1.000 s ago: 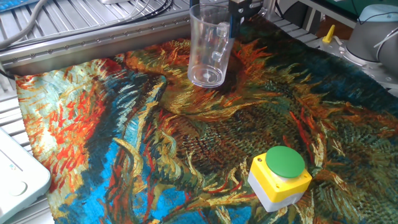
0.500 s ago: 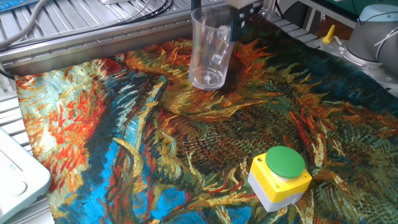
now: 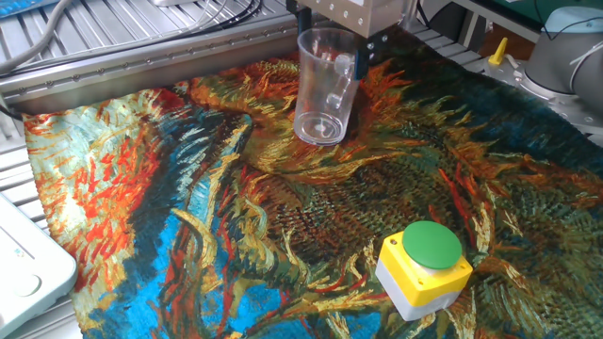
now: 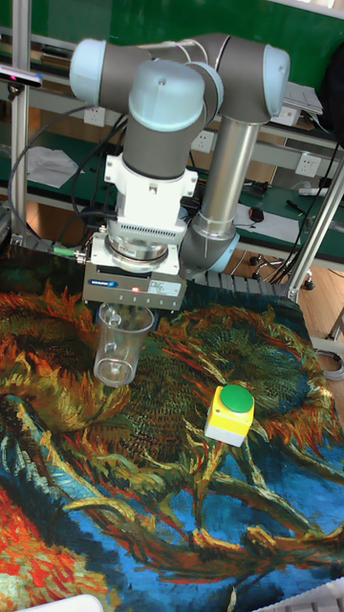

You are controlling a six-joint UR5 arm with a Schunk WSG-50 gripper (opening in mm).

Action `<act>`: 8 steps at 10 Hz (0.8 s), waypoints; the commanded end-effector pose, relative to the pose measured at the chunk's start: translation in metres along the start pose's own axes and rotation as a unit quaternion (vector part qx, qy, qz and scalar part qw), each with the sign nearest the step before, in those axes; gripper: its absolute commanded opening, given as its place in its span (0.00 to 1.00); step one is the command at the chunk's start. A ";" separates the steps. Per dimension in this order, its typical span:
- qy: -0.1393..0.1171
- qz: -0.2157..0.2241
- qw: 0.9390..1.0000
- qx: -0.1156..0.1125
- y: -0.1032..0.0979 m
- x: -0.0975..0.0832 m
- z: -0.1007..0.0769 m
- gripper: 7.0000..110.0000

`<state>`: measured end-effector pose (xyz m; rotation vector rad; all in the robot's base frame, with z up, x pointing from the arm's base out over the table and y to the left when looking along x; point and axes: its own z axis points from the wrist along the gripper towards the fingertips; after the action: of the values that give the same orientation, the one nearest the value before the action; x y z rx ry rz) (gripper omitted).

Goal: Pick up the cup

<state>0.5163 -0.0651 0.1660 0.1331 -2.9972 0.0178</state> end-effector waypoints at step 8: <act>0.005 -0.010 1.000 -0.011 -0.003 0.013 0.012 0.57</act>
<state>0.5018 -0.0727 0.1557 0.1551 -2.9792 0.0093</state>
